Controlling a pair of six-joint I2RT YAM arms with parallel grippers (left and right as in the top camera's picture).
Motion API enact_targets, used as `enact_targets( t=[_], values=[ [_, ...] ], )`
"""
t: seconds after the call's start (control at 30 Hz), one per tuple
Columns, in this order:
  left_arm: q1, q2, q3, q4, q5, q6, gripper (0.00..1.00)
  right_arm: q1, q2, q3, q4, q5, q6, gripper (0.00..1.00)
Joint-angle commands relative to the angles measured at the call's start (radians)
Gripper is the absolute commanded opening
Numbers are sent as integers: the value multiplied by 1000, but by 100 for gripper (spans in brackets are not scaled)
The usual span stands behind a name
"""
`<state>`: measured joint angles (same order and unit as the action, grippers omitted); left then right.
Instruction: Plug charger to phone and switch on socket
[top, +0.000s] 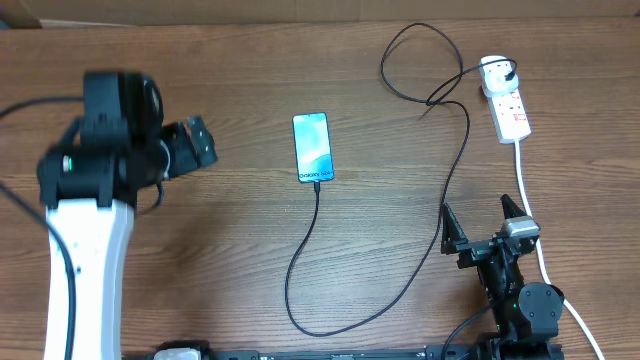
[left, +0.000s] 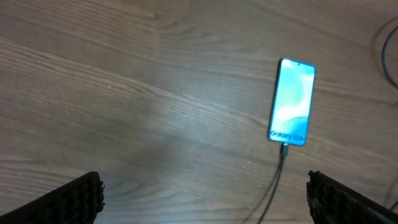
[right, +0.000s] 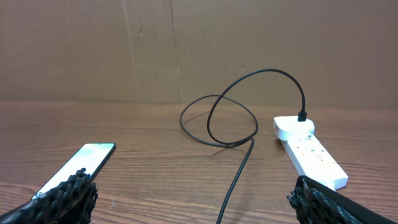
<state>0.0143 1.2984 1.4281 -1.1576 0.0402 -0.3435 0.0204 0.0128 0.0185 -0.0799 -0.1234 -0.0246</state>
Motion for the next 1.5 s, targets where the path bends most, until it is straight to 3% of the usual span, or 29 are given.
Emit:
enact_targets(
  t=[0.0, 0.17, 0.43, 0.57, 0.73, 0.9, 1.07, 1.47],
  values=[
    [-2, -134, -199, 48, 5, 61, 100, 0, -10, -10, 4, 3, 10, 100],
    [-2, -312, -413, 175, 57, 89, 99, 0, -10, -10, 4, 3, 10, 100],
    [-2, -494, -552, 183, 61, 43, 100, 0, -10, -10, 4, 3, 10, 100],
    [-2, -586, -631, 238, 76, 150, 100, 0, -10, -10, 4, 3, 10, 100],
    [-2, -727, -769, 444, 189, 270, 99, 0, -10, -10, 4, 3, 10, 100],
    [-2, -866, -895, 576, 229, 269, 100, 0, -10, -10, 4, 3, 10, 100],
    [-2, -988, -974, 602, 235, 269, 100, 0, -10, -10, 4, 3, 10, 100],
    [-2, -1155, -1132, 817, 241, 258, 100, 0, -10, -10, 4, 3, 10, 100]
  ],
)
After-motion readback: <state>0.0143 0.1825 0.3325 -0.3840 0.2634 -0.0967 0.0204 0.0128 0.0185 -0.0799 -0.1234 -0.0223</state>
